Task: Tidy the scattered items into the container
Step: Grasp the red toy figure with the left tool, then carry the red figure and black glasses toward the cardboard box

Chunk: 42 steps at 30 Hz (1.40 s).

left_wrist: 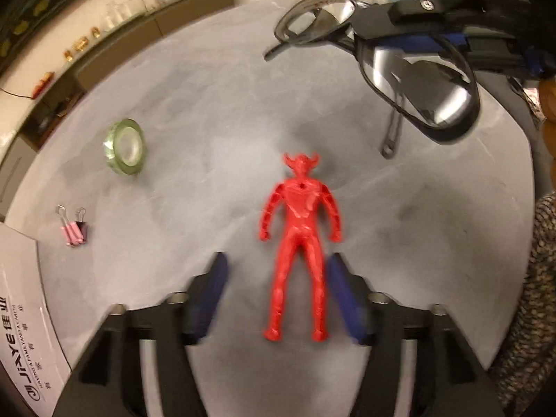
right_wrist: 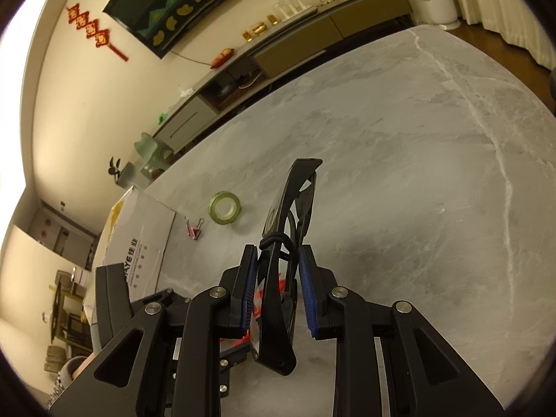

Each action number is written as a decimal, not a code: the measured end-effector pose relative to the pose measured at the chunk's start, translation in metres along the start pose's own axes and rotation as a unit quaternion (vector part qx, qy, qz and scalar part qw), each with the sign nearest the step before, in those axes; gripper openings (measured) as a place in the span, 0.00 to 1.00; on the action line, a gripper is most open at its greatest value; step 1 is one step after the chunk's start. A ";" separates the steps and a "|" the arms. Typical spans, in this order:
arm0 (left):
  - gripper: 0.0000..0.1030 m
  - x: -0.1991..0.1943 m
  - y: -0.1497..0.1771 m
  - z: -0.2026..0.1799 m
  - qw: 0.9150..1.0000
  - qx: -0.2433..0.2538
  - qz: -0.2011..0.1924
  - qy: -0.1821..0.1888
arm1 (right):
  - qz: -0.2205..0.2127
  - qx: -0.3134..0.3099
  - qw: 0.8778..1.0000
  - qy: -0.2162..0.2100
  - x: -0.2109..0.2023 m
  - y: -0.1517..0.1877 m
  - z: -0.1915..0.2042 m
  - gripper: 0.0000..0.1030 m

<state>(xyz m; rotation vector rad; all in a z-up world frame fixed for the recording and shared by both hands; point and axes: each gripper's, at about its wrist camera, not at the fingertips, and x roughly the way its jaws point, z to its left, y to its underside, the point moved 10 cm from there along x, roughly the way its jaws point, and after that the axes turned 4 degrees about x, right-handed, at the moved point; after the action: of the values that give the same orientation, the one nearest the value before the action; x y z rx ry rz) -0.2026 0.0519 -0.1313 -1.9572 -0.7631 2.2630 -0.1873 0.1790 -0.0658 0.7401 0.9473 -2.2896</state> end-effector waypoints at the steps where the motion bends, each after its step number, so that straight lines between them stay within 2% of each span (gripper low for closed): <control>1: 0.62 0.001 -0.001 -0.001 1.000 0.001 -0.003 0.006 | -0.002 -0.001 1.000 0.003 0.000 0.001 0.000 0.25; 3: 0.30 0.002 -0.004 -0.003 0.999 -0.011 -0.009 0.034 | -0.001 -0.006 1.000 0.004 0.000 0.003 0.002 0.25; 4: 0.28 0.002 -0.005 -0.002 1.000 -0.010 -0.010 0.028 | -0.001 -0.008 1.000 0.003 0.001 0.003 0.003 0.25; 5: 0.28 0.002 -0.005 -0.001 1.000 -0.003 -0.010 0.016 | 0.000 -0.012 1.000 0.004 0.001 0.004 0.005 0.24; 9: 0.28 -0.003 -0.005 0.003 1.000 -0.011 -0.020 0.014 | 0.005 -0.024 1.000 0.006 0.005 0.010 0.011 0.22; 12: 0.28 -0.013 -0.005 0.013 0.999 -0.024 -0.033 0.007 | 0.006 -0.031 1.000 0.000 0.006 0.012 0.018 0.21; 15: 0.28 -0.020 -0.001 0.023 0.998 -0.045 -0.041 0.002 | 0.005 -0.046 0.999 0.012 0.008 0.014 0.023 0.21; 19: 0.28 -0.033 -0.001 0.051 0.997 -0.060 -0.055 -0.001 | 0.028 -0.077 0.996 0.024 0.016 0.024 0.027 0.21; 21: 0.28 -0.036 0.001 0.057 0.996 -0.064 -0.060 -0.004 | 0.053 -0.114 0.992 0.031 0.020 0.036 0.035 0.23; 23: 0.28 -0.059 0.028 0.051 0.995 -0.069 -0.069 -0.004 | 0.059 -0.143 0.986 0.058 0.026 0.043 0.035 0.24; 27: 0.28 -0.095 0.048 0.038 0.993 -0.080 -0.081 0.002 | 0.082 -0.190 0.972 0.113 0.049 0.059 0.029 0.33; 29: 0.28 -0.097 0.051 0.037 0.993 -0.085 -0.084 0.005 | 0.096 -0.209 0.965 0.130 0.061 0.066 0.026 0.40; 31: 0.28 -0.100 0.057 0.036 0.992 -0.090 -0.086 0.007 | 0.105 -0.213 0.963 0.130 0.068 0.071 0.026 0.41; 33: 0.28 -0.102 0.062 0.036 0.992 -0.091 -0.085 0.007 | 0.114 -0.221 0.959 0.134 0.071 0.075 0.027 0.47; 36: 0.28 -0.109 0.065 0.038 0.991 -0.098 -0.090 0.009 | 0.127 -0.251 0.948 0.152 0.074 0.085 0.025 0.48; 37: 0.28 -0.110 0.065 0.040 0.990 -0.100 -0.094 0.011 | 0.130 -0.260 0.944 0.158 0.076 0.088 0.024 0.46; 38: 0.28 -0.113 0.066 0.041 0.990 -0.105 -0.098 0.013 | 0.127 -0.265 0.942 0.163 0.077 0.090 0.023 0.41; 42: 0.28 -0.125 0.066 0.047 0.986 -0.120 -0.114 0.018 | 0.104 -0.252 0.951 0.145 0.070 0.081 0.032 0.37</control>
<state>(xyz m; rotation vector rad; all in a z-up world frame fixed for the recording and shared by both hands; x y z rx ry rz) -0.2048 -0.0653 -0.0398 -1.8811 -1.2365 2.0806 -0.1911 0.0871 -0.1292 0.9054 1.4404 -1.6765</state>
